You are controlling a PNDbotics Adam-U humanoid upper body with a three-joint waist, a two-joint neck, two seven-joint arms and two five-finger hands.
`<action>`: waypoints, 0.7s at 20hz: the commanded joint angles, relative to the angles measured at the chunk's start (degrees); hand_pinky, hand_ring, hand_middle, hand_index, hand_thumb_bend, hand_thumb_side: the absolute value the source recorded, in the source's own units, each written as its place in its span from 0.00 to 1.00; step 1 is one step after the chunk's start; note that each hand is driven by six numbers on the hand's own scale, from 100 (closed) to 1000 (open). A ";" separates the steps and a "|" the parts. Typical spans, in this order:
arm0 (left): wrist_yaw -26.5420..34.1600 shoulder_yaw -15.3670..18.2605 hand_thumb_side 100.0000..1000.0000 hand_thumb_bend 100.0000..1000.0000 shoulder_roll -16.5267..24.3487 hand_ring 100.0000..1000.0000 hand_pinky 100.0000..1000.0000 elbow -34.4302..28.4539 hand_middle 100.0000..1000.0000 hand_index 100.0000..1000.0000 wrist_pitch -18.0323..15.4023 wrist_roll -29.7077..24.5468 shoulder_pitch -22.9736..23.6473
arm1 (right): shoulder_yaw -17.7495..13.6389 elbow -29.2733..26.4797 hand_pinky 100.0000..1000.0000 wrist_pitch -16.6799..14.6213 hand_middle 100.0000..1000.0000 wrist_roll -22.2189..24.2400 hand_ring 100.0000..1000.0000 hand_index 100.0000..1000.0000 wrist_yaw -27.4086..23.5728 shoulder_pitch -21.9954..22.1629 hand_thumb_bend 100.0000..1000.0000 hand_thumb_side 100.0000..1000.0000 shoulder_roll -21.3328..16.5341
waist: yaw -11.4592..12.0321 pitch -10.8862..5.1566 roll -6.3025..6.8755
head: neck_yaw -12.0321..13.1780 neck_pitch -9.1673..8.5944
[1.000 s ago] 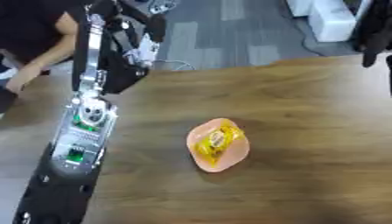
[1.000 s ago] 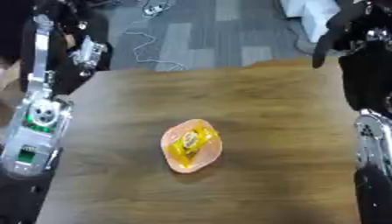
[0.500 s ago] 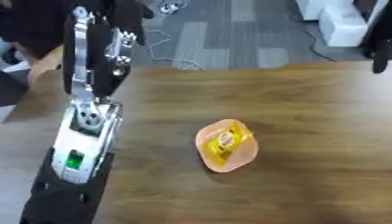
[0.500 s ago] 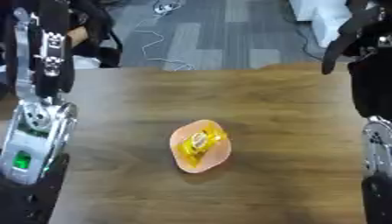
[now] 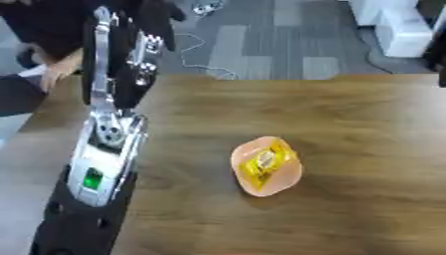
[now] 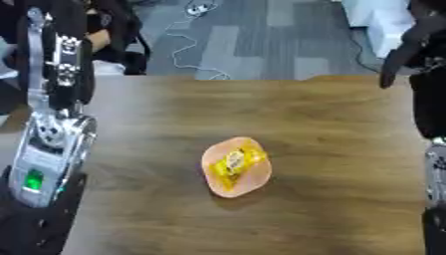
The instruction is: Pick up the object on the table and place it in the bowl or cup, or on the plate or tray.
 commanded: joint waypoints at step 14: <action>-0.62 0.54 0.67 0.29 1.06 0.40 0.10 -1.59 0.51 0.66 0.03 -0.85 -0.34 | 0.21 -1.11 0.25 -1.29 0.54 0.17 0.39 1.00 -0.24 -0.92 0.07 1.00 -1.11 | 0.31 -0.53 -0.08 | 1.49 -0.18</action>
